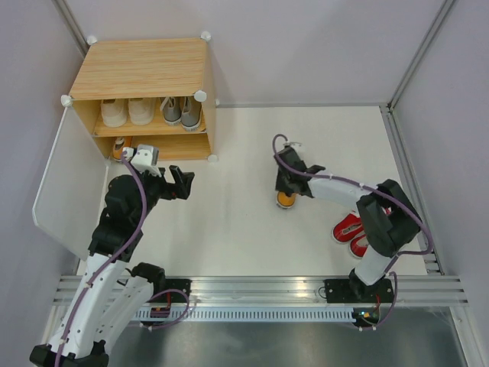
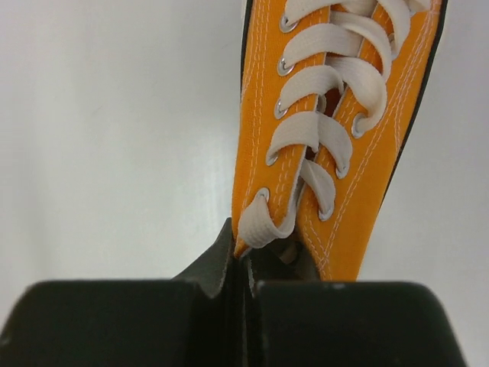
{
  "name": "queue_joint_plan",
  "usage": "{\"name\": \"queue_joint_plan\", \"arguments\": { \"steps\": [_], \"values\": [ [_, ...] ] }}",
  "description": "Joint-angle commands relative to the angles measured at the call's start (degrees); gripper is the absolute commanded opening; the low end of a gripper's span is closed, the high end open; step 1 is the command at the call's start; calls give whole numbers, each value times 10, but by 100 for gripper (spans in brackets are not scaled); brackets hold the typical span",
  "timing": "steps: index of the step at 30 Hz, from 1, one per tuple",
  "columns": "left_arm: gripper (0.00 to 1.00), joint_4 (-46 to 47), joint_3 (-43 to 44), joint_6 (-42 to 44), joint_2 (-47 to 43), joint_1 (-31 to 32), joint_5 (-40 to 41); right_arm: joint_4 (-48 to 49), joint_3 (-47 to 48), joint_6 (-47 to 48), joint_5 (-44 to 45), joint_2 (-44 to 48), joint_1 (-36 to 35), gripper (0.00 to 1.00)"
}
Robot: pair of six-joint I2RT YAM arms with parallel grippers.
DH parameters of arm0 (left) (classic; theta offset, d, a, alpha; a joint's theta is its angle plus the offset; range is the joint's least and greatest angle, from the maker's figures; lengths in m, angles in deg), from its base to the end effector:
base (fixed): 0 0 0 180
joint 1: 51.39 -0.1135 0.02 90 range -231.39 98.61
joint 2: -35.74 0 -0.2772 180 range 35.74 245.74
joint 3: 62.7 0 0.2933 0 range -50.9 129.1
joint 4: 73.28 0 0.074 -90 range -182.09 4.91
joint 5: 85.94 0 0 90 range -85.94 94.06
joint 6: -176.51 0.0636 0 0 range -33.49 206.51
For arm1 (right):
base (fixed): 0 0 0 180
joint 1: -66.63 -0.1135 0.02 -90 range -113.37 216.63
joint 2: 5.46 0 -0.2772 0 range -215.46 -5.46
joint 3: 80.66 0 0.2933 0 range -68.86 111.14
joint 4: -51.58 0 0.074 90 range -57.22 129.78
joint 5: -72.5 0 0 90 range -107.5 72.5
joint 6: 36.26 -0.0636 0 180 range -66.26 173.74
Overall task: Place and organize the shoes in the shoe cabinet
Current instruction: Place the shoe at the center of the board, then pick up the shoe from the center of the board.
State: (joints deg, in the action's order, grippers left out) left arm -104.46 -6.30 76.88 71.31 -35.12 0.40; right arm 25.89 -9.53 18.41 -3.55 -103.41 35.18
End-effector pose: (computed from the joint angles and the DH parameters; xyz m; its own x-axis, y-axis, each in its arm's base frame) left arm 0.1946 -0.0610 0.3543 -0.2269 -0.1077 -0.9679 0.3062 0.9356 -0.1759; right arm 0.3515 0.1970 0.1480 -0.7727 0.1853 -0.6072 0.0804 0.9773 0.1959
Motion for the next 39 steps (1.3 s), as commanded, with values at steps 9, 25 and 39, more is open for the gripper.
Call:
{"name": "queue_joint_plan", "arguments": {
  "steps": [9,25,39],
  "values": [
    [100,-8,1,23,15,3,51,44,216,-174,-61,-115,-231,22],
    [100,14,-19,29,65,2,-47,39,119,-125,-91,36,-177,62],
    [100,1,5,55,294,98,-120,5,-158,-24,-139,398,84,69]
  ]
}}
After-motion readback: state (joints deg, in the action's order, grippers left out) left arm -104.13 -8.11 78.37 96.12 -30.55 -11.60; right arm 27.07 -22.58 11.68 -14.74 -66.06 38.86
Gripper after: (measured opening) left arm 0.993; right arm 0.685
